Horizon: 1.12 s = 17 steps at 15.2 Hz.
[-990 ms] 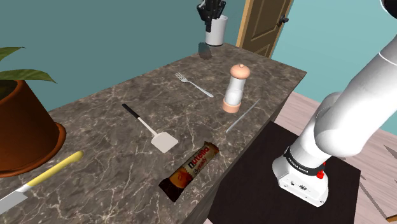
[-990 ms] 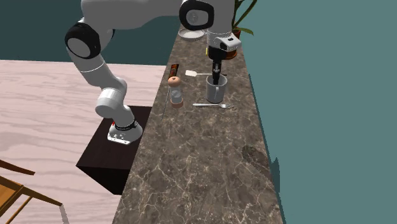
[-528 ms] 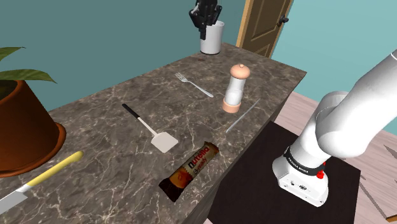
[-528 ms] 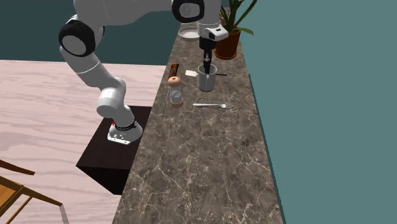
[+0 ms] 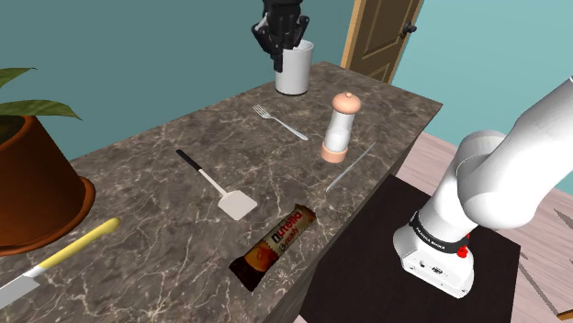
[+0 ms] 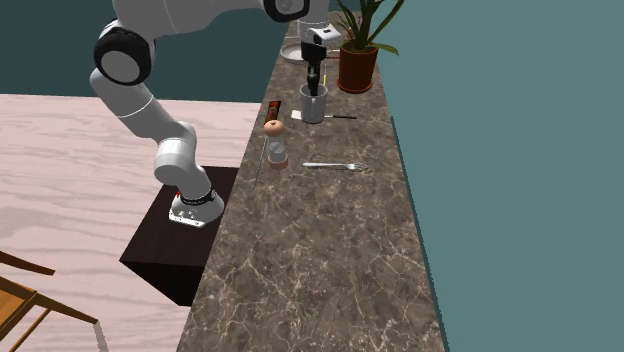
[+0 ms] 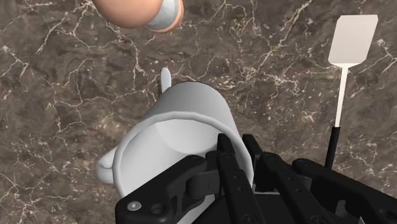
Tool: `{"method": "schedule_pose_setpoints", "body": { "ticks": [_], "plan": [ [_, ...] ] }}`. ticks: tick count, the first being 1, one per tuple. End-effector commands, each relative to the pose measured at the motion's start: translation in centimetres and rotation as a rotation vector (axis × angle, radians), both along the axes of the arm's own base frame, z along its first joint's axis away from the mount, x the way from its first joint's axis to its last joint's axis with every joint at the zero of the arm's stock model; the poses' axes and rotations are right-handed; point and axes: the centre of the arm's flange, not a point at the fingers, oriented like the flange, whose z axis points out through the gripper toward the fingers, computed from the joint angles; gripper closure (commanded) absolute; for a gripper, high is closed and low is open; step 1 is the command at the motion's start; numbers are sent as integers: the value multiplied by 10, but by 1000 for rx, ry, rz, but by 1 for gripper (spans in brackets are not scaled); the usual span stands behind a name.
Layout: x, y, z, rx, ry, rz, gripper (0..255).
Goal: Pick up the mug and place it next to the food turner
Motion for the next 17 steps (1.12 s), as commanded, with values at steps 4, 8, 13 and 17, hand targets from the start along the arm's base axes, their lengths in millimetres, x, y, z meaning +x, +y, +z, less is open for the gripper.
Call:
{"method": "schedule_pose_setpoints", "body": {
  "ticks": [4, 8, 13, 17],
  "plan": [
    [-20, 41, -5, 0, 0, -2, 255],
    [-20, 41, -26, 0, 0, -2, 255],
    [-20, 41, -52, 0, 0, -2, 255],
    [-20, 41, -73, 0, 0, -2, 255]
  ]
}}
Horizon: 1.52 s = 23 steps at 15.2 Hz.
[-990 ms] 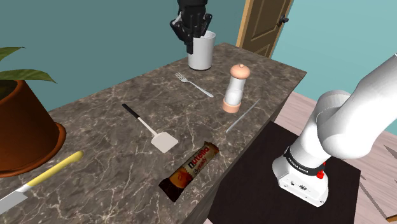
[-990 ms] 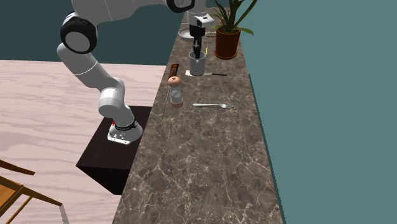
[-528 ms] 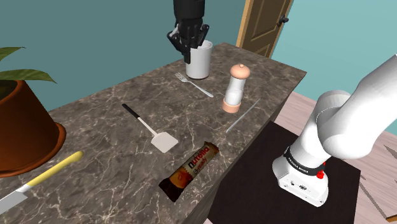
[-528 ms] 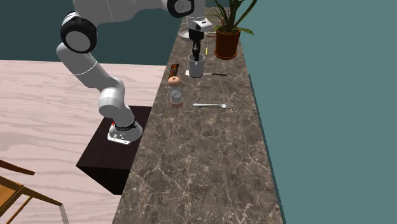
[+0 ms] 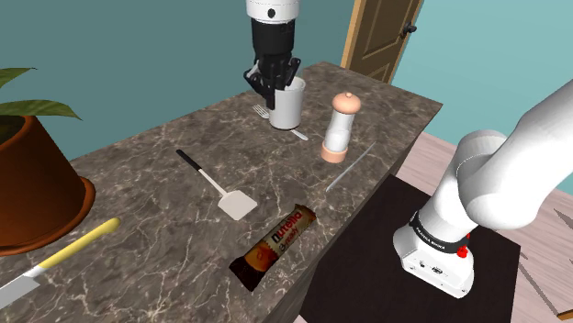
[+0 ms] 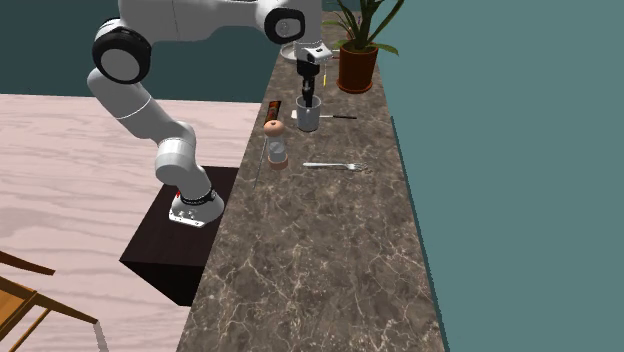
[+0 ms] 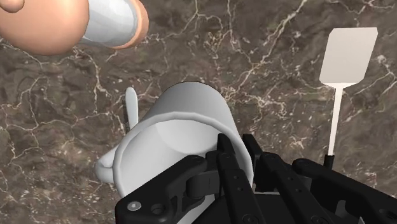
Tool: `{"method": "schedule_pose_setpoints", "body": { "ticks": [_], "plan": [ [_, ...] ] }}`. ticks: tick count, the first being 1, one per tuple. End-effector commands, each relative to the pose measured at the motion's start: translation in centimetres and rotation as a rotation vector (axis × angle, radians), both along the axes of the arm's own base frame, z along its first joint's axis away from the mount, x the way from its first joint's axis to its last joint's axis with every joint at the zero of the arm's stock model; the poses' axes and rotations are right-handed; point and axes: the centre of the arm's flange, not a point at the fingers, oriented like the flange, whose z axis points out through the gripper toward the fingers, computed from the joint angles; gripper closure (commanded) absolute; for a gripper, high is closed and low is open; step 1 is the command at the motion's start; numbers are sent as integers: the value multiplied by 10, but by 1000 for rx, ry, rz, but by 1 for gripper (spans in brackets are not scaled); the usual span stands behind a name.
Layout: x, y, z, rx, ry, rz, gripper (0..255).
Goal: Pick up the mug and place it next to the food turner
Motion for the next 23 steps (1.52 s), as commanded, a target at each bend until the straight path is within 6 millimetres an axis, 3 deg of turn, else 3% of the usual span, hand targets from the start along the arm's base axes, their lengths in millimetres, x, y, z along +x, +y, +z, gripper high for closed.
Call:
{"method": "schedule_pose_setpoints", "body": {
  "ticks": [1, 16, 23],
  "plan": [
    [1, 0, -11, 0, -1, 0, 255],
    [1, 0, -95, 0, -1, 0, 255],
    [1, 0, -95, 0, -1, 0, 255]
  ]
}}
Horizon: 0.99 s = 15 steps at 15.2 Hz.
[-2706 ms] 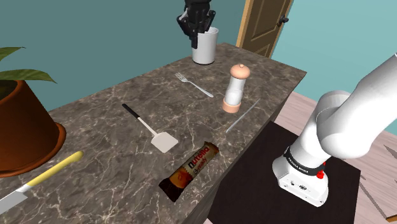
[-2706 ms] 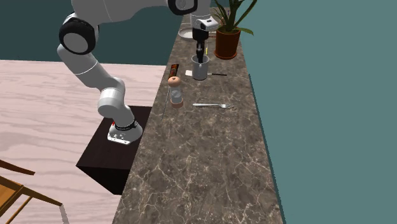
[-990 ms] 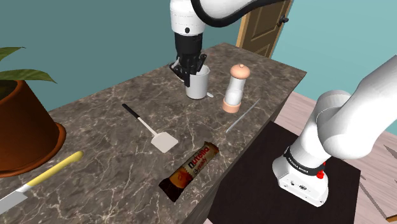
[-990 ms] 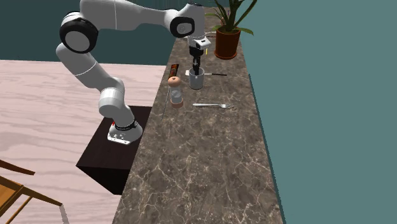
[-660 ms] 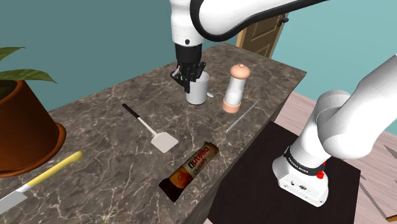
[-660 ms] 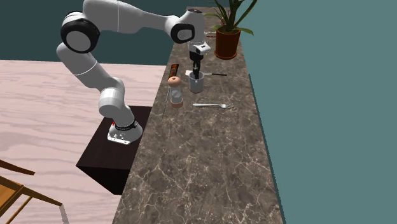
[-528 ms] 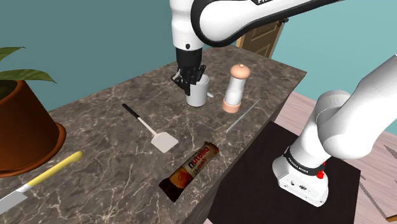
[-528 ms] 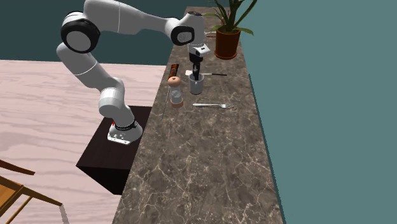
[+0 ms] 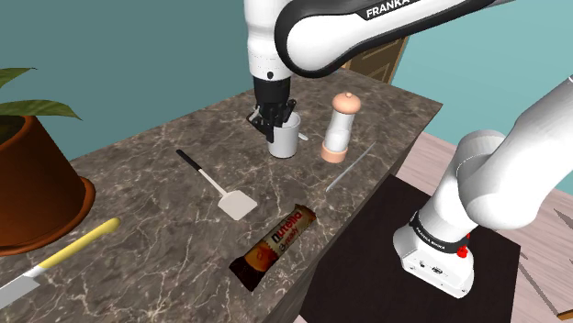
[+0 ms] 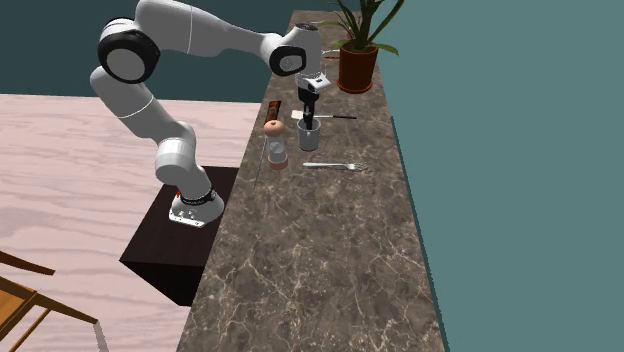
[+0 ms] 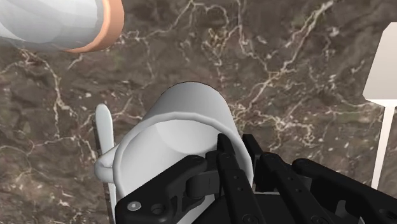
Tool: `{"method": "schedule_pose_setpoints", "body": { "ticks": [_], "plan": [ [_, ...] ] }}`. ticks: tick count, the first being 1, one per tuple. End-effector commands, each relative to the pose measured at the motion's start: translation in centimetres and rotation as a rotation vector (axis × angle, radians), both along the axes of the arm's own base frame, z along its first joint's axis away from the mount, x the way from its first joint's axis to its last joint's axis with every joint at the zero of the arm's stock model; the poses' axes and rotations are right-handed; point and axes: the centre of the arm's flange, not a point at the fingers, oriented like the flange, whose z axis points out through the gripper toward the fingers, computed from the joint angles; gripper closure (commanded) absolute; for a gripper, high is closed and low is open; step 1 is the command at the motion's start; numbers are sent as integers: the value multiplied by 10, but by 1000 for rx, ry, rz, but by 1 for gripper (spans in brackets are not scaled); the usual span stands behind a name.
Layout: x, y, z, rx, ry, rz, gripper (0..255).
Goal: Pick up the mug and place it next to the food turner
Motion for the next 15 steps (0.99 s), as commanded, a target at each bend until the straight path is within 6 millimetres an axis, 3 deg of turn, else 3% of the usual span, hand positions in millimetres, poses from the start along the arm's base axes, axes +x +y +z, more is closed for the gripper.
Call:
{"method": "schedule_pose_setpoints", "body": {
  "ticks": [1, 2, 7, 11, 15],
  "plan": [
    [0, 0, 0, 0, 0, 0, 255],
    [0, 0, 0, 0, 0, 0, 0],
    [0, 0, 0, 0, 0, 0, 0],
    [-1, 3, 50, 0, 0, 0, 0],
    [-1, 3, 50, 0, 0, 0, 0]
  ]
}}
